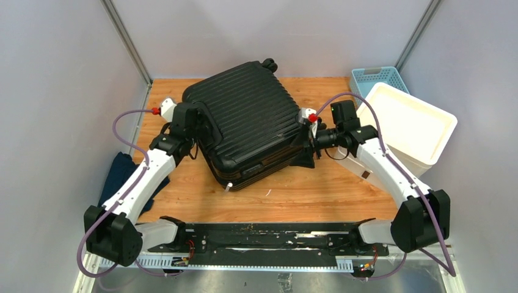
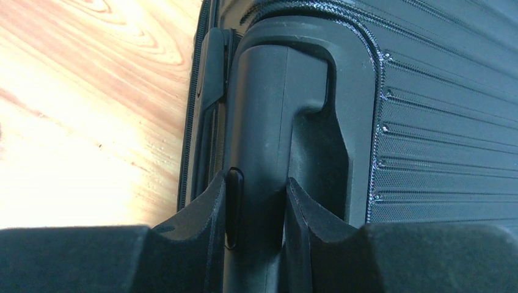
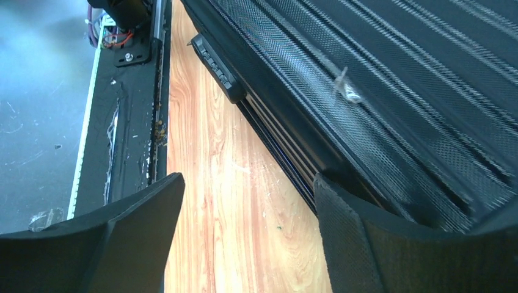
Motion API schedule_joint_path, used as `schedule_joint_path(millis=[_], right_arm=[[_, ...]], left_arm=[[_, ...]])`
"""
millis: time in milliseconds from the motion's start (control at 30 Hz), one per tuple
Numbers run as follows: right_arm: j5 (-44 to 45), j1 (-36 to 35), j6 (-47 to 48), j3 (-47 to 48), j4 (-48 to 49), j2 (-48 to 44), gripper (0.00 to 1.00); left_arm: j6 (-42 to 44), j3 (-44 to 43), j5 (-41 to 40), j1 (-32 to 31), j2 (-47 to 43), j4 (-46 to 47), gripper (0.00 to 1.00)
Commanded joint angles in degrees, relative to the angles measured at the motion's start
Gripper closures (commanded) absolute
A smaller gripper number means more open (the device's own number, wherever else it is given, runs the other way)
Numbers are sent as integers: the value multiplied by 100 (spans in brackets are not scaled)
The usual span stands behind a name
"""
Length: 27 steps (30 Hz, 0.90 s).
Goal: Open, take out, and arrange the luggage
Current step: Adjust the luggage at the center of the board.
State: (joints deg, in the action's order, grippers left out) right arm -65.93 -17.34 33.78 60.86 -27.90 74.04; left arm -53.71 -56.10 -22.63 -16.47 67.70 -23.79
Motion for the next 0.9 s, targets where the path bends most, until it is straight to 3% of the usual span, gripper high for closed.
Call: schedule_joint_path(millis=[0, 167, 333, 433, 500, 567, 667, 733, 767, 867], right_arm=[[729, -327, 162, 181, -172, 276, 25], [2969, -376, -1417, 269, 974, 475, 50], [4874, -375, -2448, 20, 2040, 342, 52], [5360, -375, -2665, 7, 2189, 376, 51], [4991, -375, -2490, -4, 2098, 392, 49], [3889, -375, -2033, 36, 1783, 378, 47], [2325, -380, -996, 141, 1047, 255, 41], [1817, -367, -629, 133, 779, 145, 35], [1663, -361, -511, 102, 707, 90, 33], [1337, -343, -279, 91, 529, 47, 29]], left_arm=[[-1050, -155, -395, -418, -177, 713, 94], [-1138, -234, -110, -761, 51, 996, 94], [-930, -184, 55, -1147, 265, 1395, 90], [-592, -203, 284, -1267, 382, 1522, 77], [-300, -194, 393, -1271, 340, 1473, 63], [138, -118, 406, -1271, 129, 1431, 52], [1046, 82, 450, -1271, -448, 1333, 21], [1819, 303, 793, -1271, -976, 1359, 5], [2271, 467, 1037, -1271, -1295, 1406, 1], [2761, 1237, 2296, -1271, -2339, 1967, 0]])
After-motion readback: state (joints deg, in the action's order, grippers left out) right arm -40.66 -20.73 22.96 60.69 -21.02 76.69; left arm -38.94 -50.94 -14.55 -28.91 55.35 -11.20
